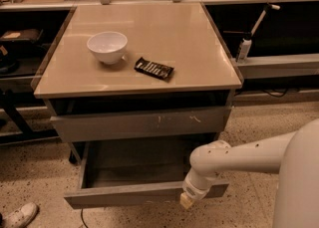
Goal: Close middle drawer
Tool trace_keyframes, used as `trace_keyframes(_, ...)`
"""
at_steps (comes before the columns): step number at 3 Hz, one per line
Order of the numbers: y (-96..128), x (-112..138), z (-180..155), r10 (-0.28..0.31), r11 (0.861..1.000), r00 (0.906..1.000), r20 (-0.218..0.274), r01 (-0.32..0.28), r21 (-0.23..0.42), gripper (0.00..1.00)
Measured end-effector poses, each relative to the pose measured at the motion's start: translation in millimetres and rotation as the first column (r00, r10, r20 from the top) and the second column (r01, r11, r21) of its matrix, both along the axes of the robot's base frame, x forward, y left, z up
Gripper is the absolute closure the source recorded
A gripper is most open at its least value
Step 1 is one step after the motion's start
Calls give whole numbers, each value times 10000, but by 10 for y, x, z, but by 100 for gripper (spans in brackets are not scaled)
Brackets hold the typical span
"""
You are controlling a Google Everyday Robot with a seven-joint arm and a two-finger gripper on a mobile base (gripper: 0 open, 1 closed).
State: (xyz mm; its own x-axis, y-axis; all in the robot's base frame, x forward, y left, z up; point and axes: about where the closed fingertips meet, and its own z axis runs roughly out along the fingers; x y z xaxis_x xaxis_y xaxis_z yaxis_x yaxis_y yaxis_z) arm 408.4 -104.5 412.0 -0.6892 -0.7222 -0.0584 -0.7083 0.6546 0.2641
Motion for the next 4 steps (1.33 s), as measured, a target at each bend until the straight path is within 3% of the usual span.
trace_keyframes(3, 0, 0, 0, 0, 10000, 10000, -1, 0, 0, 11)
trace_keyframes(4, 0, -1, -1, 1, 10000, 10000, -2, -1, 0, 0)
